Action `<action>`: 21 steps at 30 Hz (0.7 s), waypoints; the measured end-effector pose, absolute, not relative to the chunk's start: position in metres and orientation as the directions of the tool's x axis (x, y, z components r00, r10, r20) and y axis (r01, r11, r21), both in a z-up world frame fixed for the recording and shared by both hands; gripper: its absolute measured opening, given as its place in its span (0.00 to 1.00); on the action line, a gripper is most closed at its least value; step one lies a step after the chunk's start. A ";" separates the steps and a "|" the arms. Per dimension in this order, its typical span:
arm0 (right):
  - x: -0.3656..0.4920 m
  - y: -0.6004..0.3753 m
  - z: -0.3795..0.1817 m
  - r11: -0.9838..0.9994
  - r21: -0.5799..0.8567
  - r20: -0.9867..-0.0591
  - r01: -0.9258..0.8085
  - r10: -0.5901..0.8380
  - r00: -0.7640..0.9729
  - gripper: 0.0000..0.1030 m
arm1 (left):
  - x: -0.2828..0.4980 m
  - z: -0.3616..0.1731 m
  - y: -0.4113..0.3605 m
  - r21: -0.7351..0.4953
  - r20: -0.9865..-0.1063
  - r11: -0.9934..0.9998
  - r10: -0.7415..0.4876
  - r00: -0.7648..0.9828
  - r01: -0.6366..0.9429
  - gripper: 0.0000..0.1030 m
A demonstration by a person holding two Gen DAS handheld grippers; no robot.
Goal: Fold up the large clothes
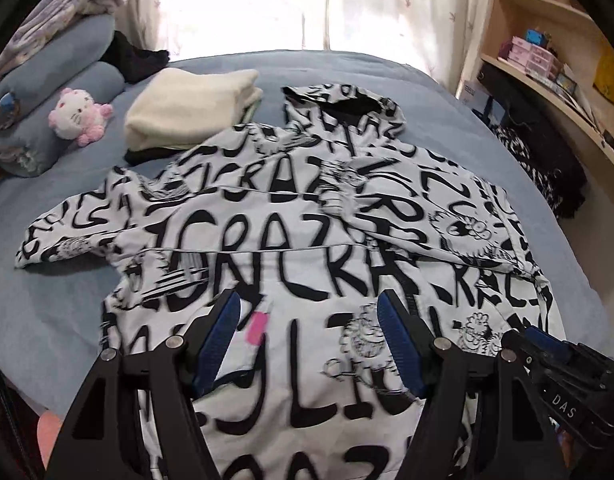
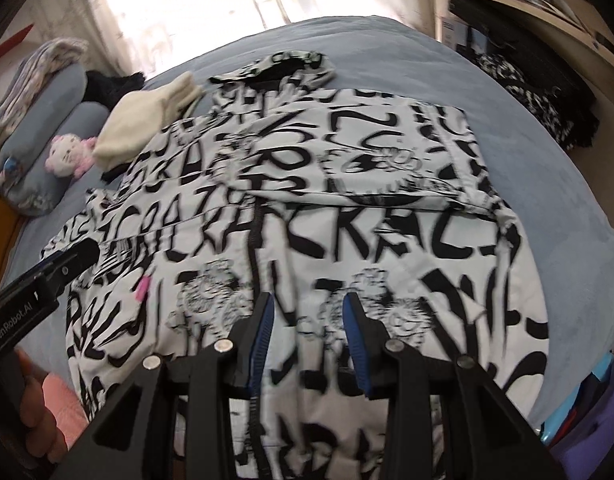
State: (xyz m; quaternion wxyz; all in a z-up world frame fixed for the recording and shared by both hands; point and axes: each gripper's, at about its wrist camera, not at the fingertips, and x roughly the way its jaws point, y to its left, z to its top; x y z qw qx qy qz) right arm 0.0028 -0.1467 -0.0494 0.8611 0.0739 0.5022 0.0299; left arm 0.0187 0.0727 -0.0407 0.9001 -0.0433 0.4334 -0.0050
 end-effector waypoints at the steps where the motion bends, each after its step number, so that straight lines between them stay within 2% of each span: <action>1: 0.003 -0.140 -0.048 0.988 0.153 -0.859 0.011 0.128 0.495 0.34 | 0.016 -0.040 0.081 -0.085 -0.777 0.996 -0.041 0.628 -0.041 0.67; 12: 0.025 -0.038 -0.031 0.982 0.126 -0.830 -0.141 0.182 0.528 0.34 | 0.006 -0.046 0.203 -0.134 -0.773 0.964 0.044 0.633 -0.231 0.68; 21: 0.052 0.061 -0.047 0.968 0.082 -0.820 -0.236 0.200 0.537 0.34 | 0.008 -0.077 0.317 -0.219 -0.791 0.911 0.044 0.610 -0.350 0.68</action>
